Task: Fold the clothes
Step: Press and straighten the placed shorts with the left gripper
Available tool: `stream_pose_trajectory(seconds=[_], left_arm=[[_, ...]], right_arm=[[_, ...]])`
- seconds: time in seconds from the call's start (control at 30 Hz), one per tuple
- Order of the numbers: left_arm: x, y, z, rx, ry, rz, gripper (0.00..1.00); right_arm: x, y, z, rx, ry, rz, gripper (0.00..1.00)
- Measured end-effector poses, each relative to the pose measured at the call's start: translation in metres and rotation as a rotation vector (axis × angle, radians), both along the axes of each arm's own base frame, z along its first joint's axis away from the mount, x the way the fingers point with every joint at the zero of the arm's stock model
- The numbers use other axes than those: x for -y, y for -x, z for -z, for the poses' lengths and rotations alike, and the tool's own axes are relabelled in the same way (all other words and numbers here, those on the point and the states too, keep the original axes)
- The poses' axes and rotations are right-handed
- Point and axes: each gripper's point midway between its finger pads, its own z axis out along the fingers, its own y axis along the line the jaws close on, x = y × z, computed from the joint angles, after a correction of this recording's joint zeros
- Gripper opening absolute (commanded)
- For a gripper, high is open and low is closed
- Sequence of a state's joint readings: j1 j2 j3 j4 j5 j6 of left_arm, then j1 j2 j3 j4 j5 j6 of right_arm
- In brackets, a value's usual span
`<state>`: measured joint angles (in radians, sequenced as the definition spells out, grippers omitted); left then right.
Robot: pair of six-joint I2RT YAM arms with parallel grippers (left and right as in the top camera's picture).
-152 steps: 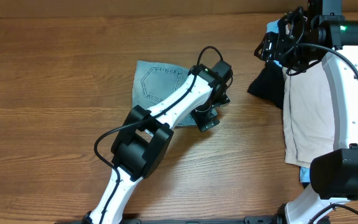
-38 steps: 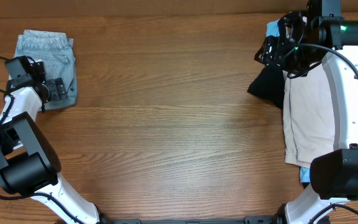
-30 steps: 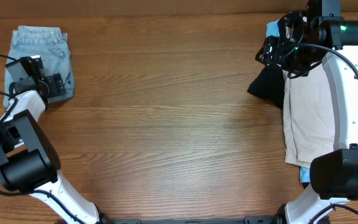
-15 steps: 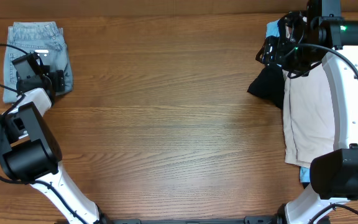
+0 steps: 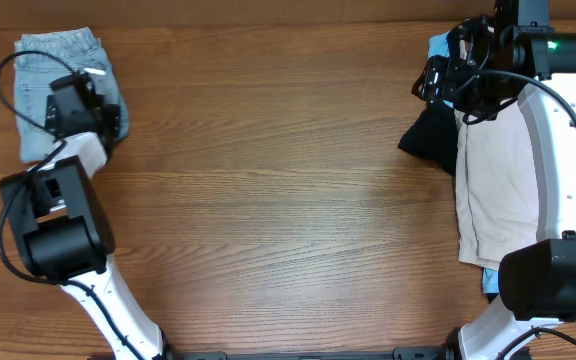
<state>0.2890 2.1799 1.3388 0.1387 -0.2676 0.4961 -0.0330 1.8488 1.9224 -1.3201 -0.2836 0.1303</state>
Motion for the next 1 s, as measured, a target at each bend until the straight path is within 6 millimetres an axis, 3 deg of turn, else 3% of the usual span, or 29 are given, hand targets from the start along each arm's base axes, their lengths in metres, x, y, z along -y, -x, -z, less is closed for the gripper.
stream_pose_trajectory(seconds=[0.23,0.53,0.87,1.0], left_arm=[[0.039,-0.008,0.001,-0.021,0.003,0.01,1.0],[0.044,0.003,0.011,0.007,0.176,-0.145,1.0],[0.049,0.044,0.033,-0.056,0.512,-0.402,1.0],[0.047,0.054,0.036,-0.086,0.56,-0.427,1.0]], right_arm=[[0.0,0.001,0.001,-0.006,0.0,0.0,0.87],[0.0,0.003,0.001,-0.015,-0.001,0.0,0.87],[0.0,0.003,0.001,-0.015,-0.001,0.0,0.87],[0.0,0.003,0.001,-0.015,-0.001,0.0,0.88]])
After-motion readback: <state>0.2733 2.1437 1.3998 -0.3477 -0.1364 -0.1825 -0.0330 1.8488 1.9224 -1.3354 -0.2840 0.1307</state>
